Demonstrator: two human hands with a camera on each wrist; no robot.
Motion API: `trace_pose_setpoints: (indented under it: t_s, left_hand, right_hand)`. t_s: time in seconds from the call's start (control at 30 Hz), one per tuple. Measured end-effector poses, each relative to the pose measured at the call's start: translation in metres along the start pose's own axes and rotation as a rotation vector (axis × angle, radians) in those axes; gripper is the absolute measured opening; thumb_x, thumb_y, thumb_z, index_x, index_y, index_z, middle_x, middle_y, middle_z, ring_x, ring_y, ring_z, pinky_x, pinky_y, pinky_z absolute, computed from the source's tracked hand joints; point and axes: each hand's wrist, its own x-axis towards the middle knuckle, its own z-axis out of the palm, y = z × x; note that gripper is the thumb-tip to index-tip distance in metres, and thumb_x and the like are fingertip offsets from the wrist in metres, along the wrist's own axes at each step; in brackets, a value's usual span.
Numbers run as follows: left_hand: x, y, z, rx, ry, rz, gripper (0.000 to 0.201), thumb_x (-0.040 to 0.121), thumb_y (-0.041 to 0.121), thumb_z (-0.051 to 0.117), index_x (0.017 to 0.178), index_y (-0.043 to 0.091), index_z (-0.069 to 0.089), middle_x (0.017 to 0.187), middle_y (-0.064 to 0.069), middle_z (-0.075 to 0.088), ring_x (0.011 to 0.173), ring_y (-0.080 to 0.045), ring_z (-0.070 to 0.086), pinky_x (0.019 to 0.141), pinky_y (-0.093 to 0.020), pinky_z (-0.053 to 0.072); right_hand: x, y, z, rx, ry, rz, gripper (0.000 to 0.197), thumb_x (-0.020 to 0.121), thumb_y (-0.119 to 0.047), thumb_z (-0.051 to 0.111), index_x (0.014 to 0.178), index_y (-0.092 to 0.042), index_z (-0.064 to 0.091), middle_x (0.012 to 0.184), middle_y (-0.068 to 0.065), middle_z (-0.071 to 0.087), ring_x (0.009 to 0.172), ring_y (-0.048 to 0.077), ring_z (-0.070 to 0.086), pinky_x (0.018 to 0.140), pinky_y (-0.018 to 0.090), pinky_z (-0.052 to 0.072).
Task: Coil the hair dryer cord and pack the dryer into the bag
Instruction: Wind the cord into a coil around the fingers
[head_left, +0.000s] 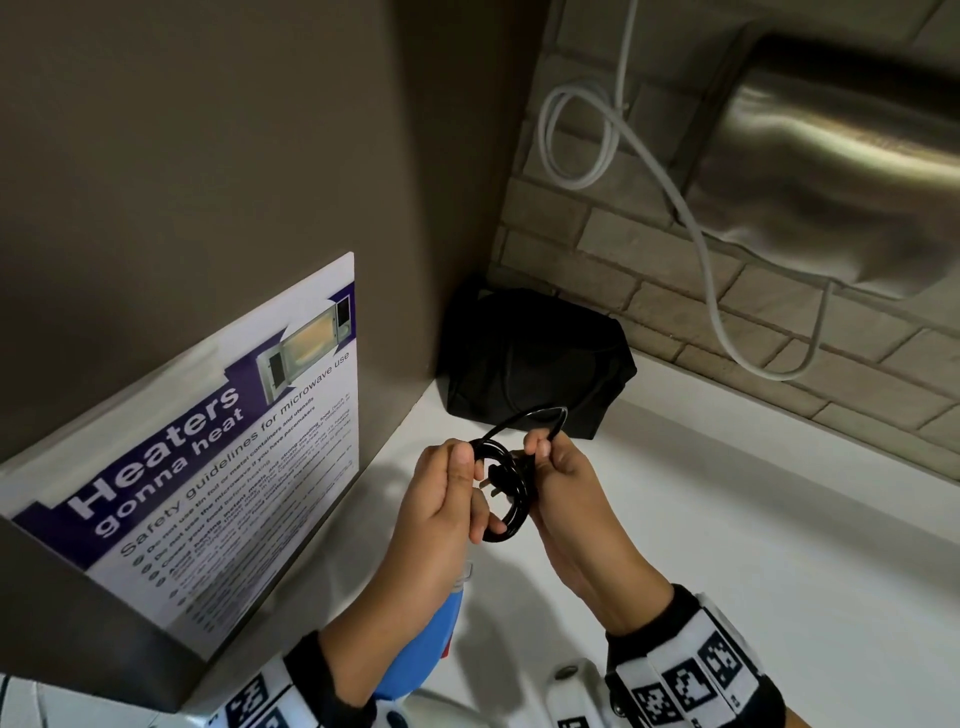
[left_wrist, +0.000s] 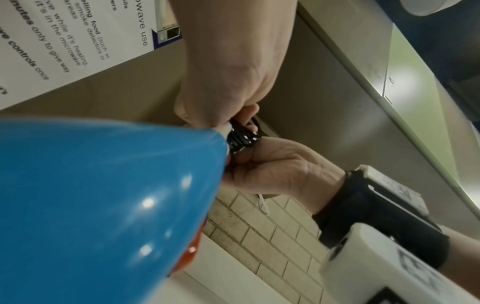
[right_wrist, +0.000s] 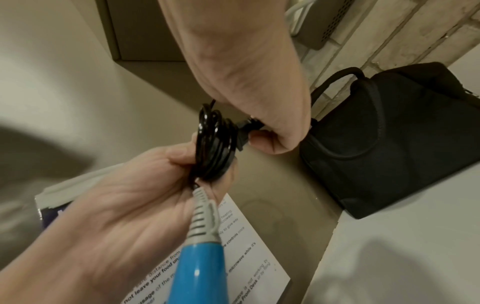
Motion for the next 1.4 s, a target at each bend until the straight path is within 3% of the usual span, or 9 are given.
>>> trace_pose_setpoints:
  t_s: [0.17,0.3,0.53,0.67,0.8,1.03,1.2,1.3,1.4]
  left_hand:
    - [0.002,-0.002,0.004,0.067,0.037,0.024,0.031,0.098,0.035,0.031,0.085,0.011,0.047,0.059,0.001,0.042,0.044,-0.005,0.047,0.052,-0.015,0.042]
    - [0.005,-0.003,0.002,0.106,0.078,0.038,0.03,0.098,0.03,0.033,0.08,0.012,0.048,0.063,-0.002,0.041,0.038,0.0,0.043,0.046,-0.01,0.038]
    - [0.004,0.0,0.005,0.048,0.073,0.03,0.026,0.099,0.023,0.035,0.082,0.012,0.051,0.089,-0.011,0.046,0.06,-0.007,0.048,0.044,-0.007,0.04]
    - [0.01,0.002,0.006,-0.116,0.056,-0.1,0.016,0.099,0.006,0.036,0.089,0.01,0.048,0.067,-0.01,0.047,0.036,0.001,0.045,0.038,-0.01,0.038]
    - [0.015,-0.001,0.002,0.014,0.079,-0.116,0.024,0.099,0.02,0.038,0.087,0.004,0.051,0.054,-0.004,0.049,0.033,0.0,0.045,0.038,-0.012,0.038]
    - [0.023,-0.008,0.002,0.035,0.055,-0.149,0.029,0.099,0.025,0.038,0.079,0.009,0.051,0.034,0.007,0.042,0.037,-0.007,0.043,0.051,-0.023,0.041]
    - [0.021,-0.006,0.005,0.032,0.015,-0.093,0.034,0.1,0.031,0.034,0.077,0.018,0.056,0.037,0.009,0.045,0.044,-0.008,0.043,0.044,-0.011,0.038]
    - [0.026,-0.01,0.003,0.046,0.015,-0.103,0.035,0.1,0.035,0.032,0.076,0.024,0.056,0.043,0.007,0.043,0.049,-0.01,0.046,0.053,-0.015,0.041]
    - [0.033,-0.013,0.001,0.03,0.007,-0.127,0.034,0.101,0.031,0.032,0.078,0.02,0.055,0.046,0.002,0.041,0.053,-0.014,0.047,0.061,-0.023,0.042]
  right_hand:
    - [-0.008,-0.007,0.003,0.132,-0.259,0.084,0.032,0.104,-0.008,0.024,0.09,-0.003,0.053,0.063,0.016,0.058,0.048,0.024,0.054,0.049,0.027,0.044]
    - [-0.007,-0.008,-0.003,0.198,-0.272,0.158,0.024,0.101,-0.009,0.038,0.094,0.0,0.06,0.07,0.01,0.066,0.06,0.024,0.062,0.066,0.035,0.052]
    - [-0.012,-0.009,-0.009,0.15,-0.33,0.217,0.033,0.093,0.003,0.039,0.073,-0.003,0.065,0.071,0.015,0.067,0.061,0.023,0.066,0.071,0.034,0.056]
    - [-0.017,-0.014,-0.014,0.264,-0.394,0.242,0.035,0.099,-0.019,0.036,0.085,-0.001,0.062,0.077,0.016,0.062,0.065,0.021,0.066,0.078,0.033,0.052]
    - [-0.024,-0.011,-0.015,0.157,-0.462,0.084,0.018,0.09,-0.027,0.059,0.088,-0.009,0.06,0.073,0.001,0.064,0.074,0.017,0.063,0.094,0.047,0.041]
    - [-0.018,0.0,-0.012,-0.029,-0.294,-0.09,0.012,0.089,-0.007,0.061,0.099,0.0,0.059,0.073,0.001,0.067,0.074,0.012,0.064,0.072,0.017,0.049]
    - [-0.001,0.015,-0.002,-0.386,-0.04,-0.332,0.012,0.084,-0.017,0.063,0.094,-0.013,0.058,0.089,0.011,0.064,0.083,0.026,0.062,0.074,0.034,0.049]
    - [0.004,0.017,0.002,-0.522,0.031,-0.461,0.042,0.085,-0.009,0.062,0.121,-0.025,0.046,0.091,-0.003,0.061,0.085,0.008,0.06,0.073,0.017,0.046]
    - [0.006,0.022,0.005,-0.558,0.049,-0.58,0.08,0.089,-0.006,0.056,0.146,-0.036,0.009,0.089,-0.004,0.06,0.081,0.009,0.06,0.067,0.013,0.047]
